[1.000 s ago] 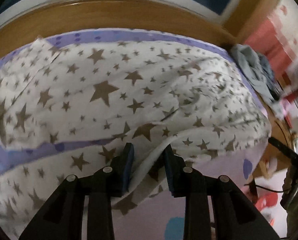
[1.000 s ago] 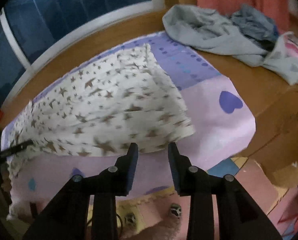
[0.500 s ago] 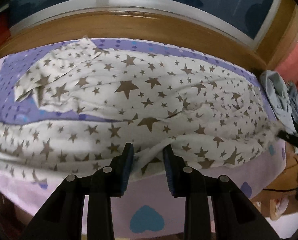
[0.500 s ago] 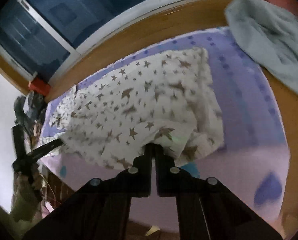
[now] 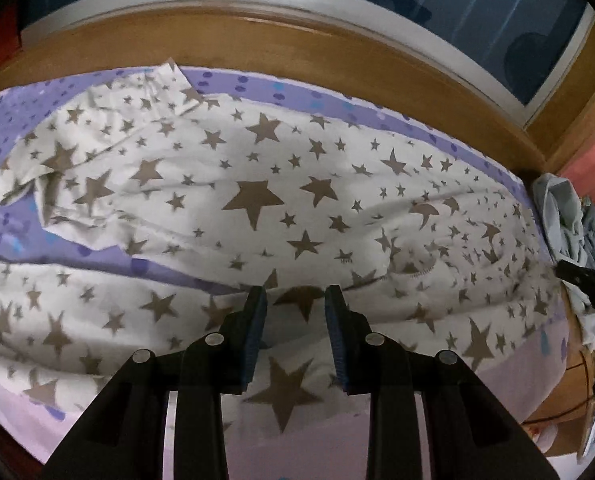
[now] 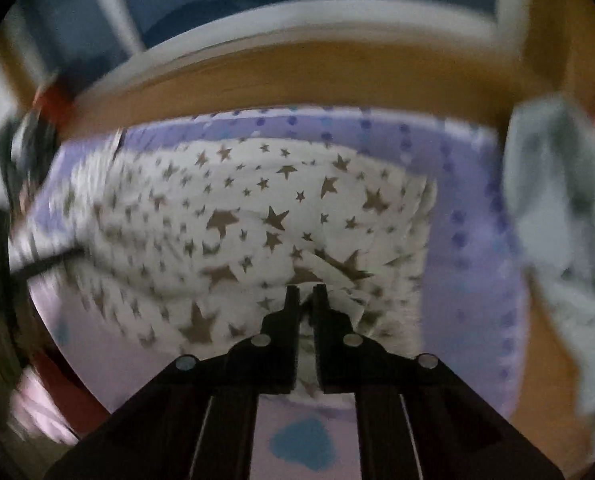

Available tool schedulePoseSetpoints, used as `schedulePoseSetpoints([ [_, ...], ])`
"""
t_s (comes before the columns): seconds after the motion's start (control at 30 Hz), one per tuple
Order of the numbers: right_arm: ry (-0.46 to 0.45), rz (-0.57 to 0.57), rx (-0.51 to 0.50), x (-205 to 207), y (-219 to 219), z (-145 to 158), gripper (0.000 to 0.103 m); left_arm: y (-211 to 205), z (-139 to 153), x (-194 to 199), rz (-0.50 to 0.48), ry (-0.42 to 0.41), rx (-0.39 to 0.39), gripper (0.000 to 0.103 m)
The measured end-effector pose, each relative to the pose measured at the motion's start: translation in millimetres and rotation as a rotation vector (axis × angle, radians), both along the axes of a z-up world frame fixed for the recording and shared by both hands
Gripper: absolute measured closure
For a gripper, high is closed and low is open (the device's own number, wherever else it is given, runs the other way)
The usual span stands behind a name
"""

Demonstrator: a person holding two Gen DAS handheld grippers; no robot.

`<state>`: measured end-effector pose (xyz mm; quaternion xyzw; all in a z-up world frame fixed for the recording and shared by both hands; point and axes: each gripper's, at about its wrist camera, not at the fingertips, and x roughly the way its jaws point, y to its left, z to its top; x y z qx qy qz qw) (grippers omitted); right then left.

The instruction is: Fold clothes

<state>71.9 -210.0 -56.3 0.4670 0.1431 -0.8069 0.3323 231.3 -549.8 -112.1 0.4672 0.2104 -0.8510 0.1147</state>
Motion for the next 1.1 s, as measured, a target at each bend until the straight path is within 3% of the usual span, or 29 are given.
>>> schedulePoseSetpoints([
  [0.1, 0.117, 0.151, 0.094, 18.8, 0.8, 6.1, 0.071, 6.0, 2.2, -1.5, -0.002, -0.005, -0.027, 0.074],
  [0.3, 0.298, 0.466, 0.251, 42.0, 2.6, 1.2, 0.069, 23.7, 19.0, 13.0, 0.066, -0.006, -0.087, 0.074],
  [0.47, 0.312, 0.623, 0.231, 31.1, -8.4, -7.5, 0.068, 51.7, 34.2, 31.6, 0.11, -0.017, -0.12, 0.074],
  [0.53, 0.326, 0.693, 0.232, 29.0, -15.2, -13.7, 0.051, 66.1, 36.0, 33.5, 0.114, -0.023, -0.132, 0.074],
  [0.6, 0.348, 0.752, 0.229, 27.2, -18.4, -16.9, 0.046, 80.9, 35.5, 32.0, 0.105, -0.027, -0.14, 0.074],
  [0.9, 0.294, 0.839, 0.113, -2.9, -26.0, -21.2, 0.046, 147.6, 33.3, 24.9, 0.068, -0.048, -0.173, 0.074],
  [0.97, 0.276, 0.869, 0.105, -5.6, -26.8, -23.4, 0.05, 161.9, 32.9, 22.7, 0.058, -0.051, -0.181, 0.074],
  [1.03, 0.226, 0.877, 0.095, -10.4, -27.5, -24.3, 0.091, 172.4, 32.9, 15.2, 0.039, -0.044, -0.201, 0.074],
  [1.1, 0.171, 0.865, 0.064, -17.6, -26.7, -22.0, 0.096, 180.3, 32.0, 7.1, 0.033, -0.04, -0.227, 0.074],
])
